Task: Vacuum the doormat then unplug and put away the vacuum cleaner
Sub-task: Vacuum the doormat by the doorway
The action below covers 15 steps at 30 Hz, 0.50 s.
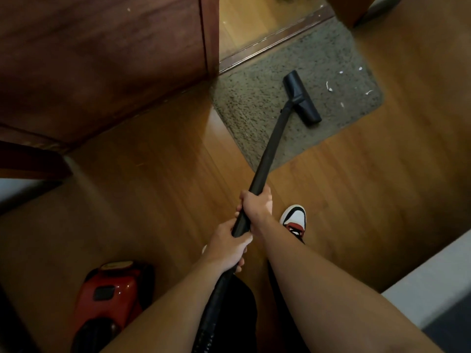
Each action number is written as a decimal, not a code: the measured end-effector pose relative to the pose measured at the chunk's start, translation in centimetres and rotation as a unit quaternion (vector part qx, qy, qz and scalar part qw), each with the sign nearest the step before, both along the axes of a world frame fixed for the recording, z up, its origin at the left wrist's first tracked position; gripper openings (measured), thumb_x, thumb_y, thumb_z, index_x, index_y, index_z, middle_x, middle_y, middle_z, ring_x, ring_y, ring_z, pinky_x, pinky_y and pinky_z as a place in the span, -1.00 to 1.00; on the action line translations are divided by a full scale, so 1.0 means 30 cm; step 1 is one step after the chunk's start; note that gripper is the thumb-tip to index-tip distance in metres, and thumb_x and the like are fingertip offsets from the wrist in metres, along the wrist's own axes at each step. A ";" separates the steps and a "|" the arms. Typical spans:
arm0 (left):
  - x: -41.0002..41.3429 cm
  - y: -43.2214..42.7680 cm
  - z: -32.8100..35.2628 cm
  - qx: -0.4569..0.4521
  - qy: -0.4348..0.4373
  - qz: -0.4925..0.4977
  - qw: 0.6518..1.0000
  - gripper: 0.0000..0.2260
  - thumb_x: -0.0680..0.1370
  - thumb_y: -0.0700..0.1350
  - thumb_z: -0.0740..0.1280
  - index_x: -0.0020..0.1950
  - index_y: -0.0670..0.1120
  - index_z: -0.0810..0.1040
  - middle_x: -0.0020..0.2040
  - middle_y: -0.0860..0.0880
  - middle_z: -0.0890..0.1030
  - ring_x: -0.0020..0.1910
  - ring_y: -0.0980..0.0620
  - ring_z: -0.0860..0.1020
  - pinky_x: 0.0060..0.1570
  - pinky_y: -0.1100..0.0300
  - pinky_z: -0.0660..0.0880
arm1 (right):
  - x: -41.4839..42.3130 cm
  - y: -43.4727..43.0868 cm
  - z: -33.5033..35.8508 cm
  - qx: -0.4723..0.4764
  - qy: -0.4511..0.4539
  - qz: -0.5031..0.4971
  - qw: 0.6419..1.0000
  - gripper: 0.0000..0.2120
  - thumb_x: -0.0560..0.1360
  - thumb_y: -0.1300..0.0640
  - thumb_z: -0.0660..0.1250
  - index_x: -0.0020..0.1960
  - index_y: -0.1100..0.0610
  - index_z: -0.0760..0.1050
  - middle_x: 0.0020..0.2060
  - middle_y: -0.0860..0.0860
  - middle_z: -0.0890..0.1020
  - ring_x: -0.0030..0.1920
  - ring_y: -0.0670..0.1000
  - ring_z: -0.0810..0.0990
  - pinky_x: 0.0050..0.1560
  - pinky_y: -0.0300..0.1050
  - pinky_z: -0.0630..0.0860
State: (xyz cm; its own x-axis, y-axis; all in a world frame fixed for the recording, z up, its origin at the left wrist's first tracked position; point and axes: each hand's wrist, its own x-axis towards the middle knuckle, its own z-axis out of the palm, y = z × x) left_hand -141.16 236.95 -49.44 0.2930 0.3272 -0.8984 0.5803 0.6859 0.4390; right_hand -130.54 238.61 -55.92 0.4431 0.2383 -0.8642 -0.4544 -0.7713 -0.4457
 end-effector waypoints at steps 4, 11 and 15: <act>0.028 -0.019 -0.022 -0.011 -0.007 0.022 1.000 -0.93 0.59 -0.09 0.34 -0.05 -0.07 0.56 -0.31 -0.09 0.54 -0.52 0.01 0.47 -0.45 0.16 0.48 | 0.023 -0.019 -0.006 0.010 -0.004 -0.019 1.000 -0.57 0.51 0.29 0.31 0.33 0.04 0.36 -0.25 0.14 0.52 -0.49 0.02 0.50 -0.42 -0.09 0.54; 0.069 0.005 -0.061 0.034 0.001 -0.021 0.999 -0.92 0.60 -0.07 0.32 -0.09 -0.02 0.53 -0.30 -0.08 0.55 -0.55 0.04 0.47 -0.45 0.15 0.49 | 0.066 0.001 -0.033 0.017 -0.011 -0.046 0.999 -0.64 0.52 0.29 0.30 0.27 0.04 0.38 -0.25 0.15 0.51 -0.51 0.01 0.48 -0.44 -0.11 0.53; 0.128 0.032 -0.084 0.040 0.002 -0.024 0.999 -0.92 0.60 -0.08 0.32 -0.08 -0.03 0.53 -0.33 -0.08 0.55 -0.55 0.02 0.47 -0.48 0.17 0.49 | 0.130 0.027 -0.053 0.002 -0.004 -0.050 0.999 -0.72 0.51 0.27 0.32 0.19 0.11 0.39 -0.30 0.15 0.51 -0.53 0.00 0.49 -0.44 -0.12 0.53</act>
